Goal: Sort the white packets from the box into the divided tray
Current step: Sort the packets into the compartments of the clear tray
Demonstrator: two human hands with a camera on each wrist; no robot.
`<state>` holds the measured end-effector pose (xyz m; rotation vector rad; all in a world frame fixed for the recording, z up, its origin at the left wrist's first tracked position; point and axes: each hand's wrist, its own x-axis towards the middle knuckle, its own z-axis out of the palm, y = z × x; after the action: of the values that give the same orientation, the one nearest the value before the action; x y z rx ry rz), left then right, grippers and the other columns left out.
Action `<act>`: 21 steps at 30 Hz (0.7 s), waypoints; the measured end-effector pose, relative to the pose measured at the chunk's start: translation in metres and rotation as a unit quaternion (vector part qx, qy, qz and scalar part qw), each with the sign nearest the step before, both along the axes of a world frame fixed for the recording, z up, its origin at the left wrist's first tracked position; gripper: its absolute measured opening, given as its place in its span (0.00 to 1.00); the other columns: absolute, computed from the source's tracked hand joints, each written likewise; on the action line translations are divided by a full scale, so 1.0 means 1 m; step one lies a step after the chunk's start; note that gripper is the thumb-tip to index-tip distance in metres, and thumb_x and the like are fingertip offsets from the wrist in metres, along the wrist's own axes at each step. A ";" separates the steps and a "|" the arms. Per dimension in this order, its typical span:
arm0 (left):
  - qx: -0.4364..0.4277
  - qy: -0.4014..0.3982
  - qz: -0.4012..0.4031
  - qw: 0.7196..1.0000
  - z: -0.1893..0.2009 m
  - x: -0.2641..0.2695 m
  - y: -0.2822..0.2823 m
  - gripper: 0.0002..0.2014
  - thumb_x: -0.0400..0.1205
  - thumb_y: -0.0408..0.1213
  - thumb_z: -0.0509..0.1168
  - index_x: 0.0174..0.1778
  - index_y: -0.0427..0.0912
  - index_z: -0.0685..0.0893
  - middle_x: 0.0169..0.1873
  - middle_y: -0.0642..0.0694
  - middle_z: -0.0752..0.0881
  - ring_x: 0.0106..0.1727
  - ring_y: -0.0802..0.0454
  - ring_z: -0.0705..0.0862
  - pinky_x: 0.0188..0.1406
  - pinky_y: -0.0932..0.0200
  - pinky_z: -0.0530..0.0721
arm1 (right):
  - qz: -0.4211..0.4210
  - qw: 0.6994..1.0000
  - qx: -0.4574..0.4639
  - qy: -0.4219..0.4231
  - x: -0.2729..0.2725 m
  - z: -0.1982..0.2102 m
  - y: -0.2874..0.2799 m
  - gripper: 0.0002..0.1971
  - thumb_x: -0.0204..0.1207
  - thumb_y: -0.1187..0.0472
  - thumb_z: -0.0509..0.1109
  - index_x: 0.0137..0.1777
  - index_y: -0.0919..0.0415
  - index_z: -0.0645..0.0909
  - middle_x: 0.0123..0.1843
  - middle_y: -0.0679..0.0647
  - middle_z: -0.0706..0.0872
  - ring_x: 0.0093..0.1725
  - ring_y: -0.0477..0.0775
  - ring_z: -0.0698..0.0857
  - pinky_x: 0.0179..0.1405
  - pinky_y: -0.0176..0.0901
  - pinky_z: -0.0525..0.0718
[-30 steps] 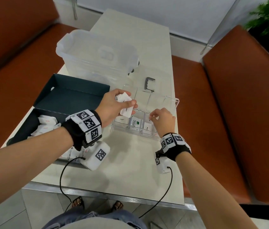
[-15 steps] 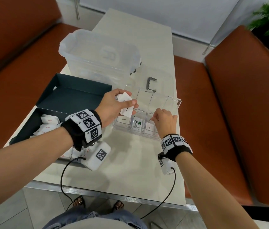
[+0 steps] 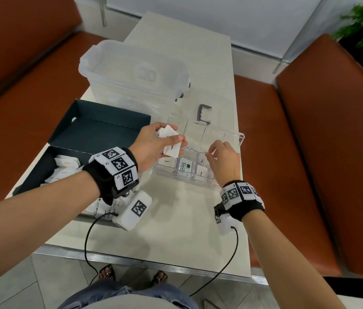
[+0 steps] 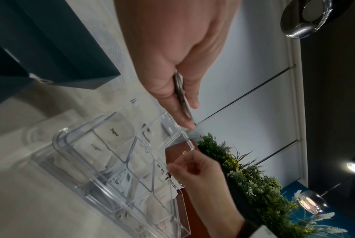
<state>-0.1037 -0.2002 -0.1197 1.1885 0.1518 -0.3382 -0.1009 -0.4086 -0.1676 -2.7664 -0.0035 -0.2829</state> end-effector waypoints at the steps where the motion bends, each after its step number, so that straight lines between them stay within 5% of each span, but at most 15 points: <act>1: -0.001 0.001 0.005 1.000 0.000 0.001 0.000 0.19 0.75 0.25 0.74 0.61 0.34 0.79 0.53 0.30 0.88 0.49 0.41 0.91 0.38 0.54 0.89 | 0.001 0.997 0.070 -0.018 -0.003 0.008 0.006 0.05 0.79 0.57 0.69 0.49 0.58 0.79 0.41 0.52 0.82 0.40 0.50 0.81 0.45 0.44 0.78; 4: 0.011 0.003 0.019 1.000 -0.001 0.002 -0.003 0.19 0.75 0.26 0.75 0.60 0.34 0.80 0.52 0.31 0.88 0.47 0.42 0.92 0.38 0.54 0.90 | 0.017 0.966 0.258 -0.012 -0.017 0.031 0.031 0.09 0.77 0.49 0.71 0.49 0.53 0.79 0.32 0.50 0.85 0.29 0.41 0.81 0.31 0.29 0.78; 7: 0.053 0.001 0.018 0.998 -0.001 0.004 -0.009 0.18 0.76 0.31 0.75 0.61 0.37 0.81 0.54 0.35 0.89 0.48 0.43 0.91 0.34 0.58 0.88 | 0.034 0.920 0.377 0.096 -0.028 0.041 0.055 0.17 0.73 0.45 0.74 0.55 0.51 0.74 0.35 0.52 0.89 0.29 0.43 0.87 0.33 0.37 0.86; 10: 0.036 0.018 -0.016 0.999 0.004 0.004 -0.011 0.15 0.82 0.40 0.70 0.62 0.38 0.81 0.50 0.39 0.91 0.45 0.47 0.92 0.35 0.58 0.88 | 0.002 0.882 0.459 0.107 -0.030 0.042 0.062 0.18 0.73 0.57 0.77 0.58 0.55 0.73 0.37 0.56 0.89 0.28 0.47 0.87 0.31 0.39 0.86; 15: -0.021 0.054 -0.089 0.994 0.010 0.005 -0.006 0.14 0.84 0.26 0.56 0.63 0.39 0.80 0.54 0.39 0.90 0.49 0.44 0.89 0.45 0.50 0.90 | -0.014 0.874 0.477 0.091 -0.026 0.044 0.052 0.20 0.72 0.72 0.70 0.61 0.54 0.79 0.40 0.61 0.88 0.30 0.50 0.86 0.32 0.44 0.87; 21: 0.012 0.024 -0.107 0.994 0.010 0.000 -0.005 0.17 0.85 0.22 0.58 0.68 0.40 0.79 0.55 0.39 0.88 0.51 0.43 0.89 0.50 0.51 0.90 | -0.002 0.866 0.492 0.084 -0.028 0.047 0.048 0.11 0.74 0.65 0.74 0.55 0.56 0.85 0.34 0.55 0.87 0.29 0.48 0.85 0.31 0.42 0.87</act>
<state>-0.1038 -0.2048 -0.1094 1.2247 0.0700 -0.5544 -0.1291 -0.3604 -0.1205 -1.7538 0.1494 -0.0123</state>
